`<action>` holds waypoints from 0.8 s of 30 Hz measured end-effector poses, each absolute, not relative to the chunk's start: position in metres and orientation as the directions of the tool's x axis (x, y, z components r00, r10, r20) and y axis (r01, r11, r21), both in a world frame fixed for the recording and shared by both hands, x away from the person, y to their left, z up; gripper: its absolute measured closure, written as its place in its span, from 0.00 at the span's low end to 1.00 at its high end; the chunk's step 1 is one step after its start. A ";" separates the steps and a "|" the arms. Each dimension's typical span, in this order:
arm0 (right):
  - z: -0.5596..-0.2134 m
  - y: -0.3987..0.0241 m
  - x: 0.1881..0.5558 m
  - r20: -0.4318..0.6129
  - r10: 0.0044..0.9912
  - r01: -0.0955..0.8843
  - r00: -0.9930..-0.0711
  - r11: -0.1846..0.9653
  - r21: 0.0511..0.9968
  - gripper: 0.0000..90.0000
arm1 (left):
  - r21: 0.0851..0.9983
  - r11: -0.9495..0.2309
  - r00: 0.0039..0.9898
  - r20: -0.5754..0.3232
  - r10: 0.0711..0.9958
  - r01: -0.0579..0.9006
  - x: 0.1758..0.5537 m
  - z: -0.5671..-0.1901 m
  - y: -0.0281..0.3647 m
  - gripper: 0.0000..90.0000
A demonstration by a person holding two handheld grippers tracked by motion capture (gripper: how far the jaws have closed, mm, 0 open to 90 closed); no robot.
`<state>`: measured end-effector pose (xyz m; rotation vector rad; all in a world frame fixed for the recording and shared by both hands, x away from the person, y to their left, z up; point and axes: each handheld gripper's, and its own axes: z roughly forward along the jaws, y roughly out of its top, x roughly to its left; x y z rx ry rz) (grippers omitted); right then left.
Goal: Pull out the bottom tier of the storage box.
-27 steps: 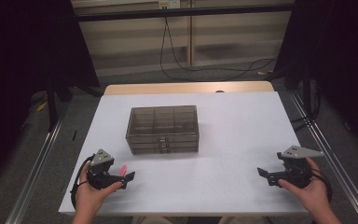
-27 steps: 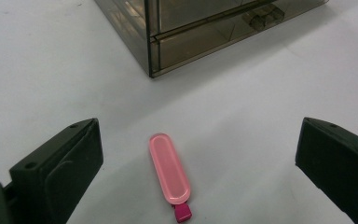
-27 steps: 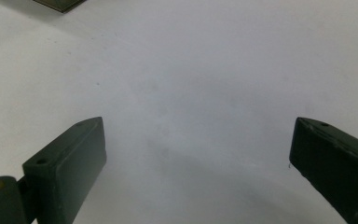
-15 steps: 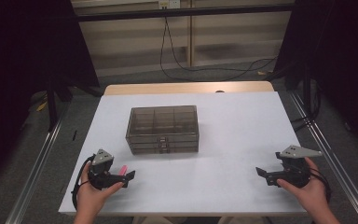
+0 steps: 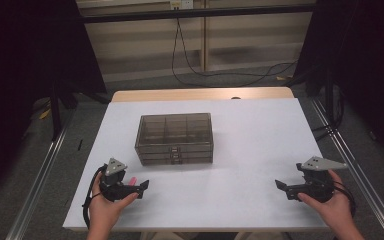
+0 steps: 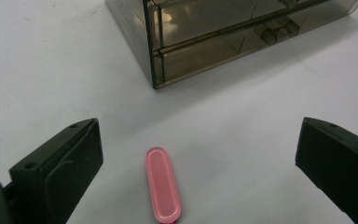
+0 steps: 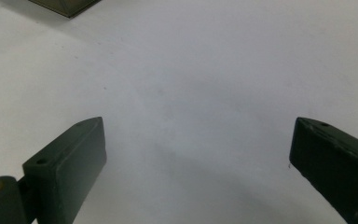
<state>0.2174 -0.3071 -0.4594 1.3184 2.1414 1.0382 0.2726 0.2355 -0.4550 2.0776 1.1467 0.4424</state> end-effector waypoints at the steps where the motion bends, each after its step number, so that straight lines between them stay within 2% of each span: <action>1: -0.460 -0.307 0.217 0.030 0.884 0.573 -0.466 0.276 0.772 0.04 | 0.730 -0.346 0.539 -0.036 0.842 0.590 0.273 -0.455 0.233 0.01; 24: -0.459 -0.304 0.216 0.026 0.880 0.567 -0.475 0.283 0.773 0.04 | 0.741 -0.337 0.520 -0.019 0.854 0.581 0.276 -0.452 0.198 0.02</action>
